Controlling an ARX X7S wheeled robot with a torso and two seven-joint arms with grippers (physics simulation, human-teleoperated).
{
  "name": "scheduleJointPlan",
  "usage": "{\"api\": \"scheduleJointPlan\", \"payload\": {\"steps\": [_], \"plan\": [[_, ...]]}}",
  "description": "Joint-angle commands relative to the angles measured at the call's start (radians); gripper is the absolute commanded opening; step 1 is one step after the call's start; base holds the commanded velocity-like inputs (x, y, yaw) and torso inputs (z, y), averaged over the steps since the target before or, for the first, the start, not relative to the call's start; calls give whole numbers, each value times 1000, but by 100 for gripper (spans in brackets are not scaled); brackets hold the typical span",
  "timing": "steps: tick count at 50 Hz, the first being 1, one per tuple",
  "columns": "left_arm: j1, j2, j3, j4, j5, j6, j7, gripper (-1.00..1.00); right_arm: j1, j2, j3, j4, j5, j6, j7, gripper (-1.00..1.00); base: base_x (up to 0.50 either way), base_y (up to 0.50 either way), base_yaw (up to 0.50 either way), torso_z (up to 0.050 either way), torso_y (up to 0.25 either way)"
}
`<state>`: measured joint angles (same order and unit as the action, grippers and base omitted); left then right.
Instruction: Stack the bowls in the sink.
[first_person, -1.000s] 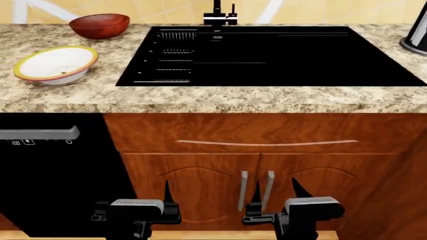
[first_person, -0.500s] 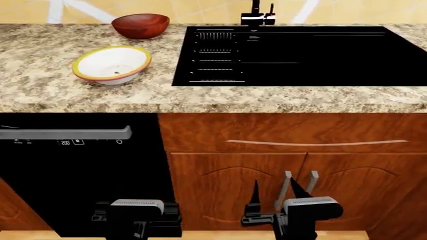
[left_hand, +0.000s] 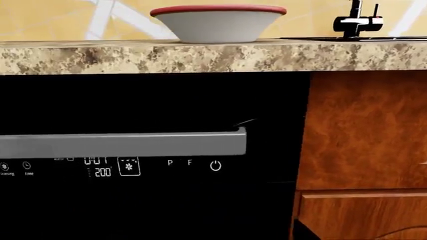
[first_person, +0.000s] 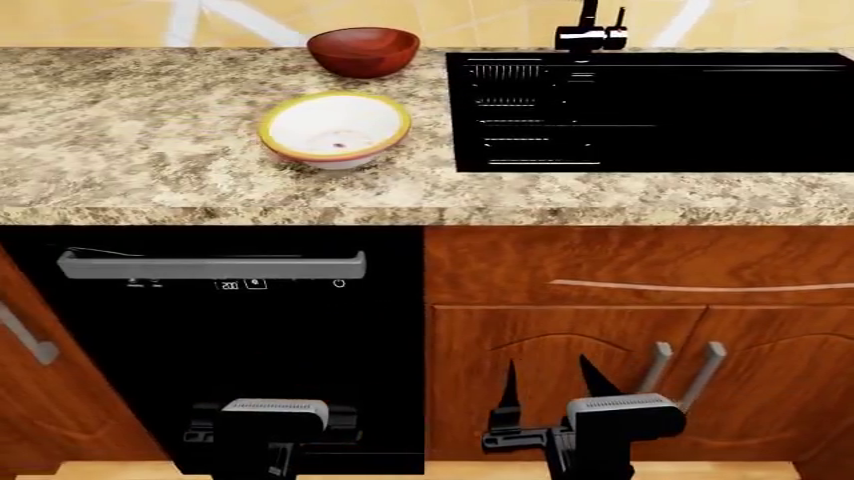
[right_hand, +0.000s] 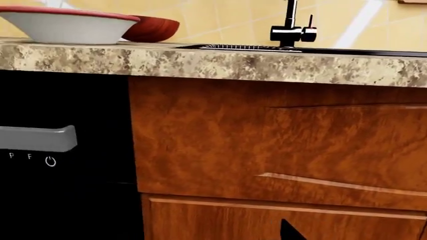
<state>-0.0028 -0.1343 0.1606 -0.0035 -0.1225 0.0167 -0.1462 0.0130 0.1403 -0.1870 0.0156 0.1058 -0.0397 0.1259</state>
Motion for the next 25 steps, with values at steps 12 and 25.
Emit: {"api": "scheduleJointPlan", "payload": {"steps": [12, 25], "plan": [[-2, -14, 18, 0, -13, 2, -17, 100, 3, 14, -16, 0, 17, -3, 13, 100, 0, 500, 0, 0, 0], [-5, -21, 27, -6, -22, 5, -23, 100, 6, 13, -9, 3, 39, 6, 33, 100, 0, 271, 0, 0, 0]]}}
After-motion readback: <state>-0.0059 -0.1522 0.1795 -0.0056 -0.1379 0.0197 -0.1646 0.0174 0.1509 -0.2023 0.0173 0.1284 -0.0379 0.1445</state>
